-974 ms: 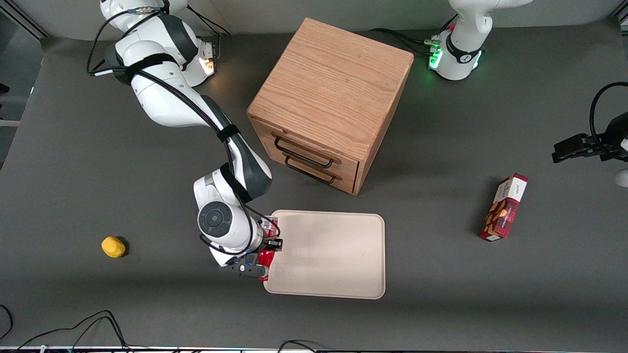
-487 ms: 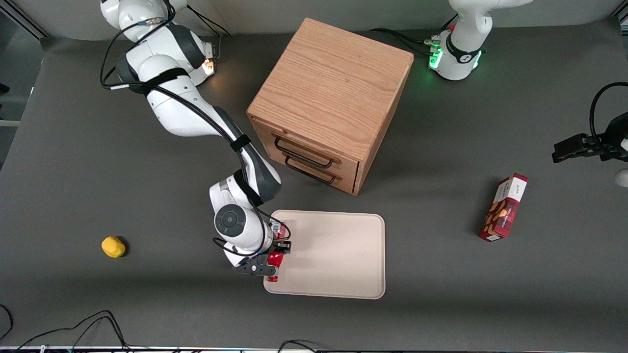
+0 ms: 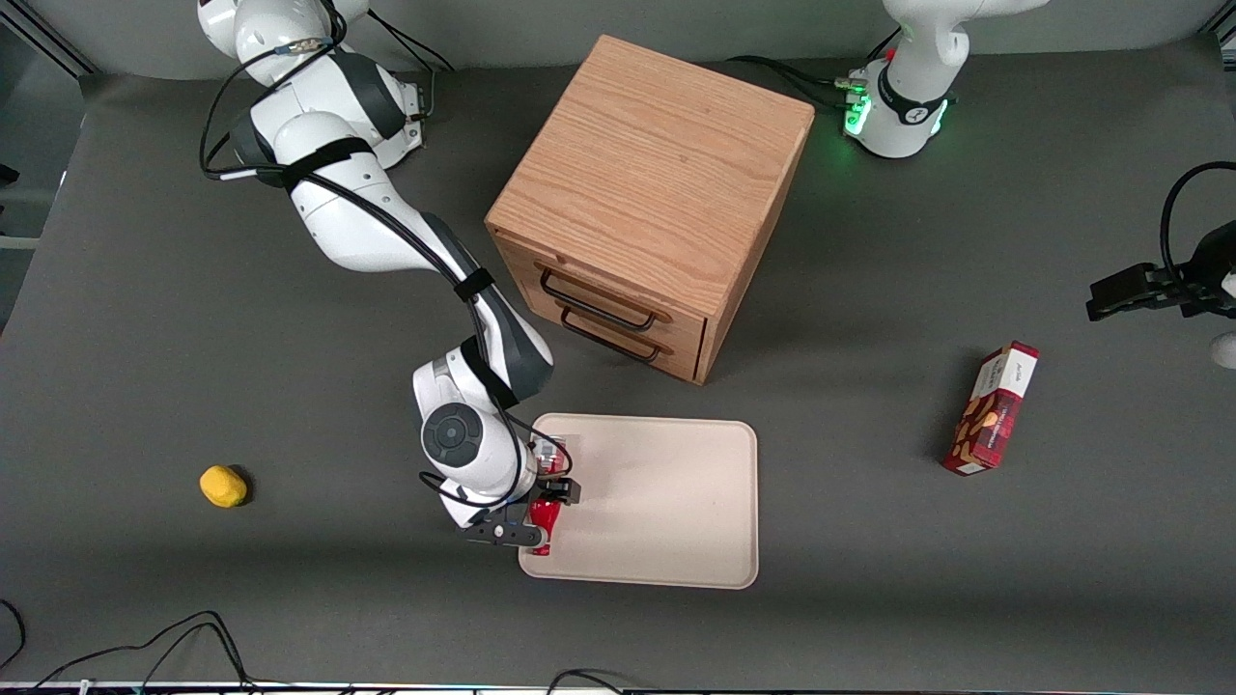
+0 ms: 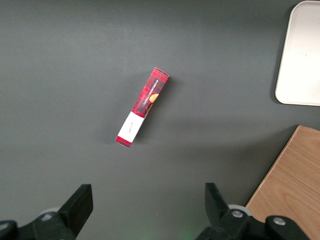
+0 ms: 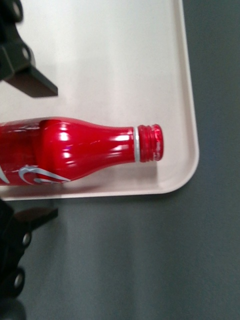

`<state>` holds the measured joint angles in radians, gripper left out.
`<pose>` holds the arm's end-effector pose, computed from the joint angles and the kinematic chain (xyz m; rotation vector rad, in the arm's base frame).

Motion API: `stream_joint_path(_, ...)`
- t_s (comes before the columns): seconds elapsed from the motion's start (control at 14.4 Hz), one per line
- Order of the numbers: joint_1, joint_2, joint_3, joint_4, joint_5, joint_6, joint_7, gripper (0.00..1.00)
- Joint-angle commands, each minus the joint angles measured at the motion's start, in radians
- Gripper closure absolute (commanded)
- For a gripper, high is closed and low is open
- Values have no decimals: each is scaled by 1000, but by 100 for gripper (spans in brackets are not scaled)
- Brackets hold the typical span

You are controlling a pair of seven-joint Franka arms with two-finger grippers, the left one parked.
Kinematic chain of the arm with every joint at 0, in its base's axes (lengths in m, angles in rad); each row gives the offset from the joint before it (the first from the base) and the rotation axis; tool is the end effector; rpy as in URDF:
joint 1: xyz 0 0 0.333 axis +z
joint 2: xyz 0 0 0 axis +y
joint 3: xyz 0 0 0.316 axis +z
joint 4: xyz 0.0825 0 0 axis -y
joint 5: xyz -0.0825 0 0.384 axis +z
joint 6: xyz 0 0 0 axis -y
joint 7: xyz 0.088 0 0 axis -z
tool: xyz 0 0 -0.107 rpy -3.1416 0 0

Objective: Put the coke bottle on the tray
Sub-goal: 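Lower the bottle onto the tray and open the right gripper, then raise the right gripper away from the bottle on the tray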

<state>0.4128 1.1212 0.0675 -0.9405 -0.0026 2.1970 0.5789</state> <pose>0.7193 0.3497 0.1946 -3.0136 0.2105 -0.1366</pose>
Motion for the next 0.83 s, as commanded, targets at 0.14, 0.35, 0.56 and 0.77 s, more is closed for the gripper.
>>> stream_joint_path(0.14, -3, -64, -9, 11, 1, -84, 10, 0)
stream_joint_path(0.35, -26, -261, -6, -198, 6, -134, 10, 0)
stream_joint_path(0.56, -52, -539, -6, -484, 6, -163, 4, 0)
stream_joint_path(0.77, -106, -745, -3, -619, -2, -314, -57, 0)
